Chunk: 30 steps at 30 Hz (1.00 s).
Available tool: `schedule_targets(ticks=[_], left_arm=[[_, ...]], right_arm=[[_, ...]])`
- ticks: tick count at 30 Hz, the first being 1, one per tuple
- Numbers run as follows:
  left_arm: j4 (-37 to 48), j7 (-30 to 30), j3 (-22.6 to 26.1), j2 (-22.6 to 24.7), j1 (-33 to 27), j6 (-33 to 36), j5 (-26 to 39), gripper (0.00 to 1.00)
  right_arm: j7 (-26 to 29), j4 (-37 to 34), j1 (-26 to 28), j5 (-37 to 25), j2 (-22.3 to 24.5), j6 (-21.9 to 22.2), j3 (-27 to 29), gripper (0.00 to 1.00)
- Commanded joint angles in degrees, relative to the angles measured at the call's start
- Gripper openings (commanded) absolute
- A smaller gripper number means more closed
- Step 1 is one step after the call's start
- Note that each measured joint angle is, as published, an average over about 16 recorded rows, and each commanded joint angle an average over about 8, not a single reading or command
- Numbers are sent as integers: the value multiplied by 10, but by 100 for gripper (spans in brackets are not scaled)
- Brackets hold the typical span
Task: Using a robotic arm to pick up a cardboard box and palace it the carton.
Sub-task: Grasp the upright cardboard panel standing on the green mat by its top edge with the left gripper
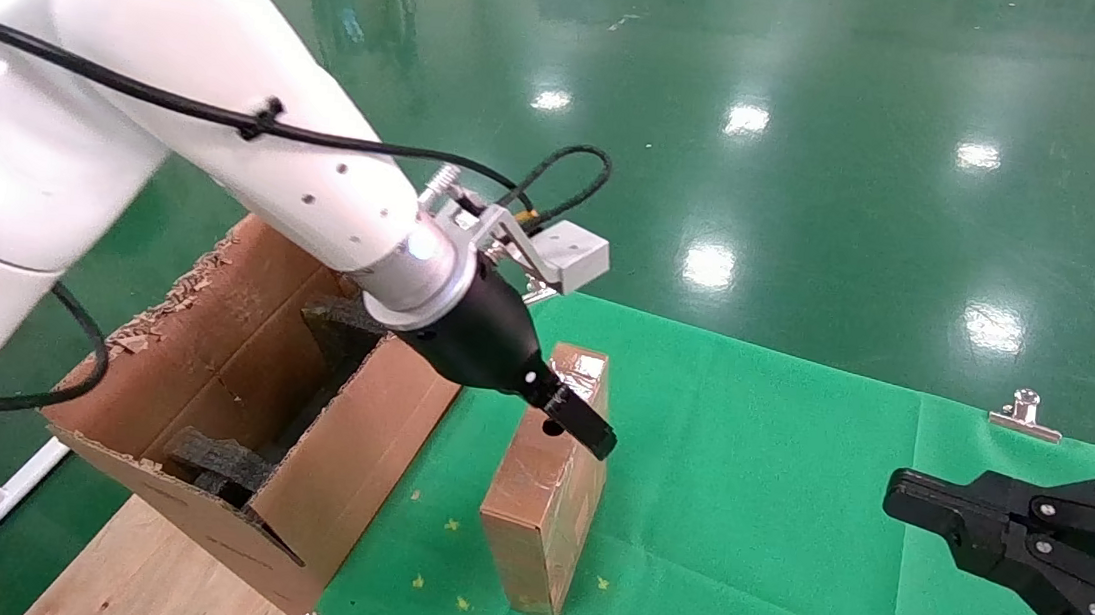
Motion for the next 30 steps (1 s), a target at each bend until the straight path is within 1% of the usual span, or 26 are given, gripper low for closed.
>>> schedule_targets(ticks=[1,6,7,8,11,12,13,14,15,16,19,20,21,30], left_arm=[[-2,-6,9,8,1,-2,6,100],[-4,-13,27,21,1,-2,18,100],[-4,-13,29,22,0,-3,19,100],[-4,-13,31,23,0,-3,21,100],[-5,-12,38,26,-3,-3,28,100],[-5,-11,40,27,-3,-3,30,95],[-5,-11,41,28,-4,-3,31,86],[-6,-10,43,28,-4,-3,33,73],[-6,-10,44,29,-5,-3,34,61],[-6,-10,44,29,-5,-3,34,48],[-6,-10,43,28,-5,-3,32,11],[-6,-11,42,28,-5,-3,32,3],[-6,-11,42,28,-5,-3,31,0],[-5,-12,38,26,-3,-3,27,0]], right_arm=[[0,0,0,0,0,0,0,0],[0,0,0,0,0,0,0,0],[0,0,0,0,0,0,0,3],[0,0,0,0,0,0,0,12],[0,0,0,0,0,0,0,49],[0,0,0,0,0,0,0,62],[0,0,0,0,0,0,0,74],[0,0,0,0,0,0,0,87],[0,0,0,0,0,0,0,96],[0,0,0,0,0,0,0,100],[0,0,0,0,0,0,0,100],[0,0,0,0,0,0,0,100],[0,0,0,0,0,0,0,100],[0,0,0,0,0,0,0,100]])
